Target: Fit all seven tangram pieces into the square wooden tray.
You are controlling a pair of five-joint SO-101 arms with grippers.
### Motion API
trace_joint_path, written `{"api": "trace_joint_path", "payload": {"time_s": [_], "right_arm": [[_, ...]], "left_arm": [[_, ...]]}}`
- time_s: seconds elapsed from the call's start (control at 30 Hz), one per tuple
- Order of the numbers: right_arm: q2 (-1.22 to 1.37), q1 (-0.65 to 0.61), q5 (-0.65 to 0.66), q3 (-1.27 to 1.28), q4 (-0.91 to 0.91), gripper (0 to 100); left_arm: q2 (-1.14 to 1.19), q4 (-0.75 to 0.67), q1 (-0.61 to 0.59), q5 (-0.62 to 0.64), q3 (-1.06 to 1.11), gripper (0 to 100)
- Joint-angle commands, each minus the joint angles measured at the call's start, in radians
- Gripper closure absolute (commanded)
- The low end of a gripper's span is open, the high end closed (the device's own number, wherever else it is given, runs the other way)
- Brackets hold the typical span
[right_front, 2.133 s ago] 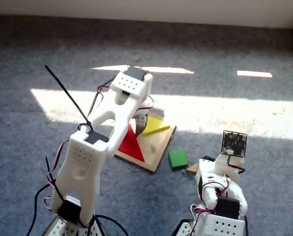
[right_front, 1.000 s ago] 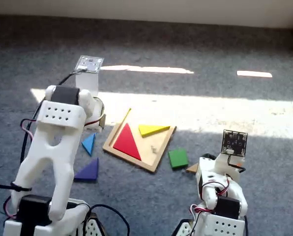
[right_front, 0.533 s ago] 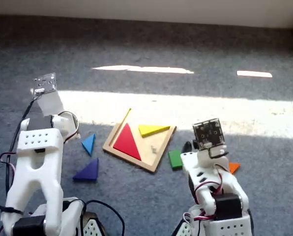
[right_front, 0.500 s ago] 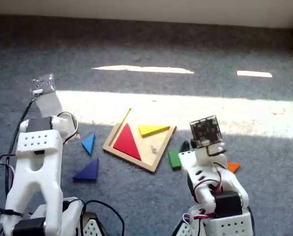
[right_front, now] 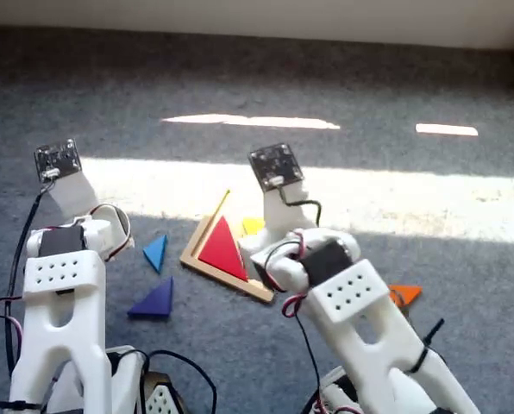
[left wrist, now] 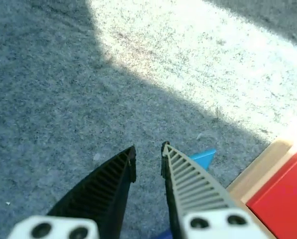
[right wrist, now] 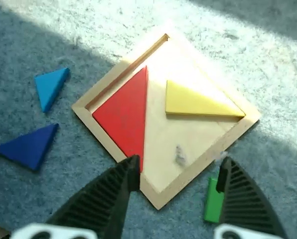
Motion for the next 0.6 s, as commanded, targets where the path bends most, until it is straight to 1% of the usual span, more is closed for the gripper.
{"api": "trace_joint_path", "payload": {"time_s": [0.0, 0.1, 0.23, 0.37, 0.57], "right_arm": [[0.101, -0.039, -0.023, -0.082, -0.143, 74.6], [0.194, -0.058, -0.023, -0.084, -0.275, 74.6], [0.334, -0.077, -0.023, -0.108, -0.401, 74.6], [0.489, -0.101, -0.023, -0.202, -0.414, 74.6], [0.682, -0.099, -0.023, -0.351, -0.412, 74.6]], "left_arm": [[-0.024, -0.015, -0.048, 0.011, -0.002, 90], [-0.025, -0.012, -0.051, 0.011, -0.002, 90], [-0.025, -0.012, -0.054, 0.011, -0.002, 90], [-0.027, -0.012, -0.054, 0.011, -0.002, 90], [-0.027, -0.012, -0.054, 0.011, -0.002, 90]]}}
